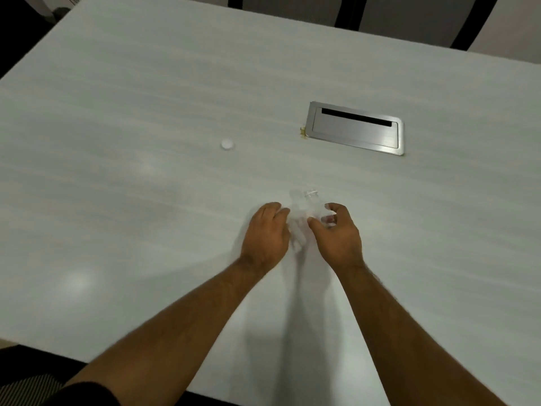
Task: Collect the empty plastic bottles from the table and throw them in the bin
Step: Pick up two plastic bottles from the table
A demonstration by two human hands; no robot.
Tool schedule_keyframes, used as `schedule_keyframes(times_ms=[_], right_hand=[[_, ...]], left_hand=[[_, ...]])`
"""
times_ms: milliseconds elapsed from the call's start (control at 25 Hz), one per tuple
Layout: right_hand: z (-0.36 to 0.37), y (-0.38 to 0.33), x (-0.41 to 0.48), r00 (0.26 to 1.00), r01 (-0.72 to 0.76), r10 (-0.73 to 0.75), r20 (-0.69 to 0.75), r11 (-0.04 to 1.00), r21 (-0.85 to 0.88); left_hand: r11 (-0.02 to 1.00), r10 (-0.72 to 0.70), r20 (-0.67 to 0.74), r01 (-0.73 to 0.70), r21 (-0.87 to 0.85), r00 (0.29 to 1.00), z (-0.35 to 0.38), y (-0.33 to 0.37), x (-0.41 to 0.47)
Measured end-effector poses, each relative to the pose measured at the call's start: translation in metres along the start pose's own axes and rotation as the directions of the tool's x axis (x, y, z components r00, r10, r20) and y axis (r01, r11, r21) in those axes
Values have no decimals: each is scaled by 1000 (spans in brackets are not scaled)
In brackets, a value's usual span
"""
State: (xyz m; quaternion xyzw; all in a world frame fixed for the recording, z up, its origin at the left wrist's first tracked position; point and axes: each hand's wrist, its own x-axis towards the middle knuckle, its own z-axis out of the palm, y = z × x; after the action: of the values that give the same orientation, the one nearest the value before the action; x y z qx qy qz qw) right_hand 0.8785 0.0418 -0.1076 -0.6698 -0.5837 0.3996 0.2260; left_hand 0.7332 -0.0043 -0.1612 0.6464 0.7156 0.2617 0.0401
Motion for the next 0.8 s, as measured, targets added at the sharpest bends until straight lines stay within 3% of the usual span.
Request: schedule_keyframes(times_ms=[120,240,400,560,680,800], right_hand=[[28,-33,15,991,-101,88,101,985,140],[50,-57,35,973,-198,147,180,931,308],[59,-65,41,954,-288,215,209,850,441],[60,-57,34,957,-283,210,199,828,485],[53,-56,23,954,-288,199,223,814,504],[42,-46,3,949,-305,217,229,818,488]], left_hand=[[992,-118,-70,115,-51,991,-20,-42,46],[961,-224,-134,242,138,965,-28,-83,88],[854,-434,-6,413,317,901,-33,-115,118],[867,-364,94,301,397,927,-31,-118,135],[841,-306,15,263,472,952,-42,-111,138],[888,-364,164,288,359,917,-45,-103,126]])
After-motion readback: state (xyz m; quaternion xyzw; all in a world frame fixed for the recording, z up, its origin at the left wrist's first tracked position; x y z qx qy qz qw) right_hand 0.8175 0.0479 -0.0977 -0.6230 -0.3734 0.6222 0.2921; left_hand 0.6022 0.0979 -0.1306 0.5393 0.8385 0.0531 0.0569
